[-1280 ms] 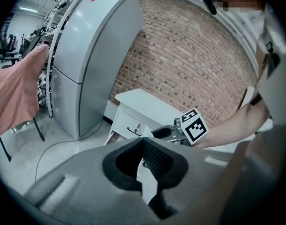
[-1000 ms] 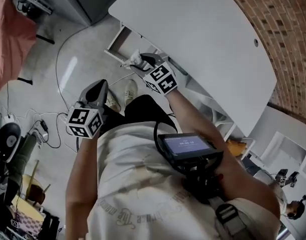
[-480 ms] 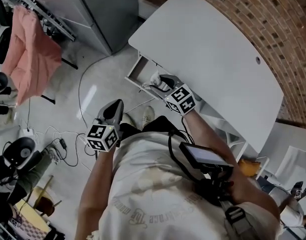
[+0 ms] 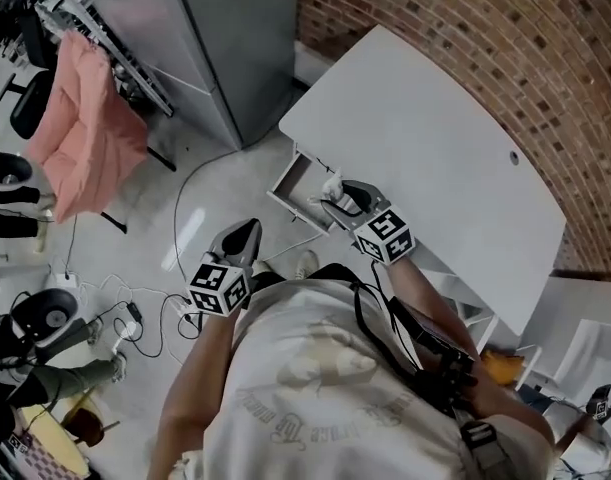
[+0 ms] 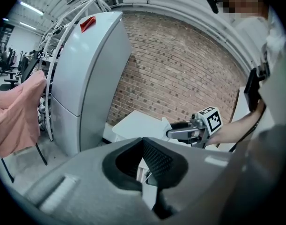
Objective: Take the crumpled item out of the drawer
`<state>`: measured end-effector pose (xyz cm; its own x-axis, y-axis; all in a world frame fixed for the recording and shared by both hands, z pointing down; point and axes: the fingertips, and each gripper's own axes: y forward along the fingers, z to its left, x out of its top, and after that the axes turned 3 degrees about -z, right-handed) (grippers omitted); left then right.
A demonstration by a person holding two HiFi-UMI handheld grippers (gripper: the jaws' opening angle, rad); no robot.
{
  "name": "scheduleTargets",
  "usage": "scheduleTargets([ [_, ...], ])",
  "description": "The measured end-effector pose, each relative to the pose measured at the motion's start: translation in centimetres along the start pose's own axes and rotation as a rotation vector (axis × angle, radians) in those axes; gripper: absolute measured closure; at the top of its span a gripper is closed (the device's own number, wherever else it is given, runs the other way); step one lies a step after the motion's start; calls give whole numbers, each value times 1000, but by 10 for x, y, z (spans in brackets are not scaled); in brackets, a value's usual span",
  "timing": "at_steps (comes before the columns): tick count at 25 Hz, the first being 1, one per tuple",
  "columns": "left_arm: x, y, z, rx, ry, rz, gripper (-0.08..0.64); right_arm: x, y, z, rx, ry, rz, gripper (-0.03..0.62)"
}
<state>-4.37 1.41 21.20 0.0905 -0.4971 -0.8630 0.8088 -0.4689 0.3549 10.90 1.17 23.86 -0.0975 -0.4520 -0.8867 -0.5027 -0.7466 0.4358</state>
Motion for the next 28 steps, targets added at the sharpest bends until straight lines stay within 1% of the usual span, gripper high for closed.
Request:
scheduleTargets([
  [5,14,7,1,-32,11,-9,557,27,-12,1,-12,-12,-46,383],
  [9,20,14,2,-51,15,-20,557,39,-17,0,-16,-23,-63,385],
  [17,26,28,2,-87,31,-7,557,42,-22,1,-24,-17,-67,387],
  [23,28,37,-3,-118,57,24,557,43,-24,2,-29,-11,-79,387],
  [28,27,43,-5,-129,72,42,557,38,-23,6,-19,-6,-82,387],
])
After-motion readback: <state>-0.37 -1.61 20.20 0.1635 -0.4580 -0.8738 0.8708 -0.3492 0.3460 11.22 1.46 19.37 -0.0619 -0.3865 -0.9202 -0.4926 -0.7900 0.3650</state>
